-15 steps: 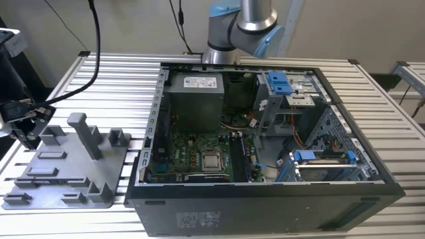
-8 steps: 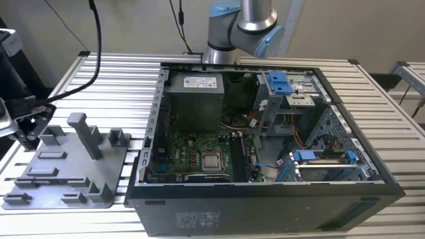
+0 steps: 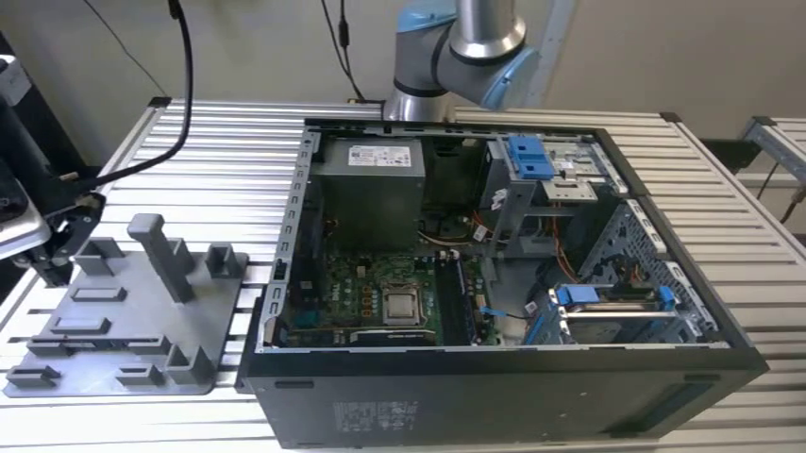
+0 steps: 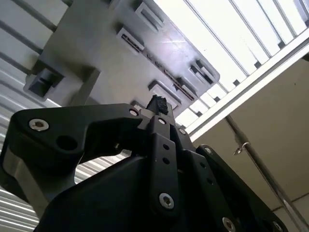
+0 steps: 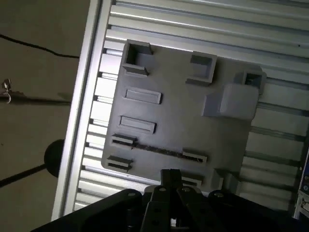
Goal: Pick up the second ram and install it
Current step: 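Pick up the second ram and move it above second insertion slot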
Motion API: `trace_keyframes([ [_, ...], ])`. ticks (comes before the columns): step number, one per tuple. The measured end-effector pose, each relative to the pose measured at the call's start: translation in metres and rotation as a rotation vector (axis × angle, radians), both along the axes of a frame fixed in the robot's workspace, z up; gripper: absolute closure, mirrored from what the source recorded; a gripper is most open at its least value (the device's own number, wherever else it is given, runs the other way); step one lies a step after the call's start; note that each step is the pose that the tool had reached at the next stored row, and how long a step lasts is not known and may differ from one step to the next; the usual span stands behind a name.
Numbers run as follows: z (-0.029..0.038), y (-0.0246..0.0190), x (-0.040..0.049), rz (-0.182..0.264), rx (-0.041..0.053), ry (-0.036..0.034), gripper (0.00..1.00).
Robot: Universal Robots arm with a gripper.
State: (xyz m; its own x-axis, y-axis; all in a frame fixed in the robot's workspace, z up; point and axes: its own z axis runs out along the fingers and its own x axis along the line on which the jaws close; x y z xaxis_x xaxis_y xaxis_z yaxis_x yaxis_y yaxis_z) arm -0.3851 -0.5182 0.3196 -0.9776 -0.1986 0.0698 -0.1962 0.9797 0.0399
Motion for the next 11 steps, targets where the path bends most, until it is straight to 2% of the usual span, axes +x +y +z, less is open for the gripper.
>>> trace_keyframes([
  [11,0.0000,0.0000,-0.0004,0.143,-0.0020,-0.0055,0.89],
])
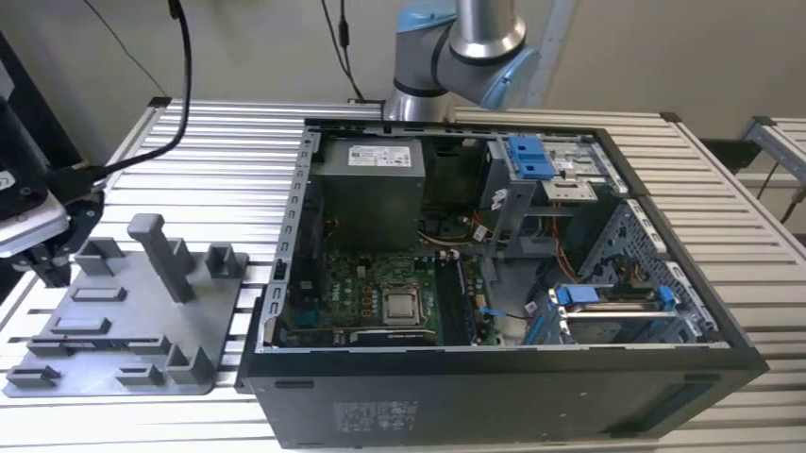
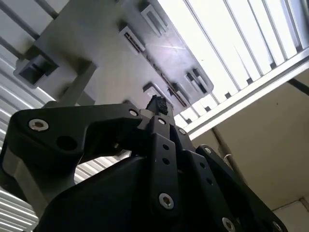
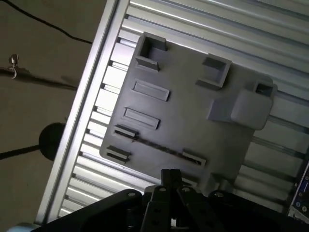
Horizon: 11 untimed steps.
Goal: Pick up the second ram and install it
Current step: 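Pick up the second ram and move it above second insertion slot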
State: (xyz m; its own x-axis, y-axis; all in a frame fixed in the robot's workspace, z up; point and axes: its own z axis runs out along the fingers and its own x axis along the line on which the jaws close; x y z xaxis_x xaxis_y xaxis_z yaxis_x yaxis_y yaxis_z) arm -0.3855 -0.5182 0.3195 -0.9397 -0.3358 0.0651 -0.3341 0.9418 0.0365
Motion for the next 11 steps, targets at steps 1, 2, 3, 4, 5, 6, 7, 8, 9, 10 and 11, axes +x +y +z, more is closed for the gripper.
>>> trace_keyframes([
  [1,0.0000,0.0000,0.0000,0.014,-0.0002,-0.0006,0.89],
  [2,0.0000,0.0000,0.0000,0.027,-0.0004,-0.0012,0.89],
  [3,0.0000,0.0000,0.0000,0.040,-0.0005,-0.0018,0.89],
  [4,0.0000,0.0000,-0.0001,0.054,-0.0006,-0.0025,0.89],
  [5,0.0000,0.0000,-0.0001,0.068,-0.0007,-0.0032,0.89],
  [6,0.0000,0.0000,-0.0001,0.080,-0.0009,-0.0038,0.89],
  [7,0.0000,0.0000,-0.0001,0.095,-0.0009,-0.0044,0.89],
  [8,0.0000,0.0000,-0.0001,0.108,-0.0010,-0.0050,0.89],
  [9,0.0000,0.0000,-0.0002,0.121,-0.0012,-0.0057,0.89],
  [10,0.0000,0.0000,-0.0002,0.133,-0.0013,-0.0064,0.89],
  [11,0.0000,0.0000,-0.0002,0.146,-0.0013,-0.0070,0.89],
])
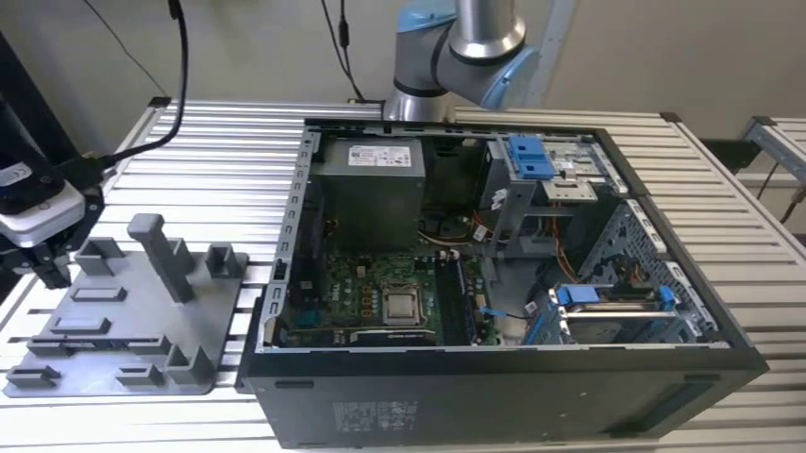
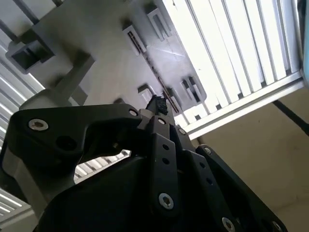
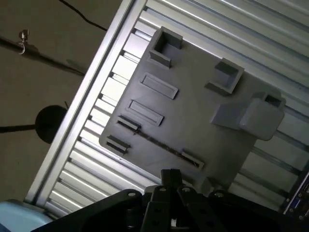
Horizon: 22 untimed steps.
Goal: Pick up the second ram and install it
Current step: 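Pick up the second ram and move it above second insertion slot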
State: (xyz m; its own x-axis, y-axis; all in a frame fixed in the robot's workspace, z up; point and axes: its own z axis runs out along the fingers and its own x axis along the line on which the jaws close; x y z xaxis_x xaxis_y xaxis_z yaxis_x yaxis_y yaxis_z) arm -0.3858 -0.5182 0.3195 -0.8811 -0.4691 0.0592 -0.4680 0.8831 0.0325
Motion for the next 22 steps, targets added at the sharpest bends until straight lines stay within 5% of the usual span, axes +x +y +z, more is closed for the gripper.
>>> trace_keyframes([
  [22,0.0000,0.0000,-0.0002,0.325,-0.0073,-0.0093,0.89],
])
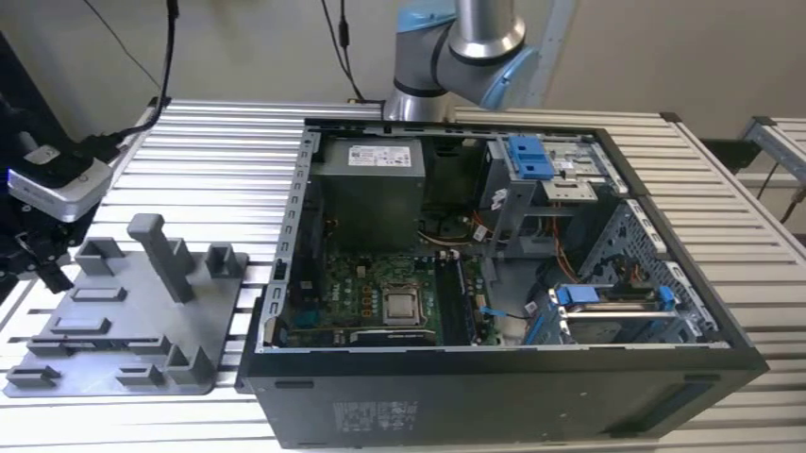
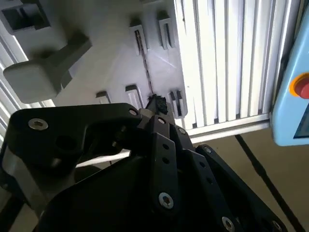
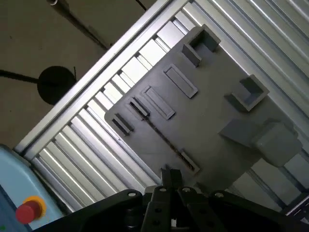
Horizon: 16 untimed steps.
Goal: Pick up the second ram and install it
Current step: 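Pick up the second ram and move it above second insertion slot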
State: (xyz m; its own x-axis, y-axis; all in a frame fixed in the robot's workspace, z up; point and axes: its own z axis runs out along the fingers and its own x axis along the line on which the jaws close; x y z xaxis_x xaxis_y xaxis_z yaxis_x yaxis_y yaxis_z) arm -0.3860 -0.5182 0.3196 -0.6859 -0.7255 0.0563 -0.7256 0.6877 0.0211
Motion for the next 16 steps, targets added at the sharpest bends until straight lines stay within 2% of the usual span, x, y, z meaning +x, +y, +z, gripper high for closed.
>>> trace_keyframes([
  [4,-0.0004,0.0000,0.0000,0.065,-0.0002,-0.0029,0.89],
  [9,-0.0042,0.0003,-0.0001,0.128,-0.0003,-0.0109,0.89],
  [16,-0.0093,0.0004,-0.0018,0.206,0.0001,-0.0111,0.89],
])
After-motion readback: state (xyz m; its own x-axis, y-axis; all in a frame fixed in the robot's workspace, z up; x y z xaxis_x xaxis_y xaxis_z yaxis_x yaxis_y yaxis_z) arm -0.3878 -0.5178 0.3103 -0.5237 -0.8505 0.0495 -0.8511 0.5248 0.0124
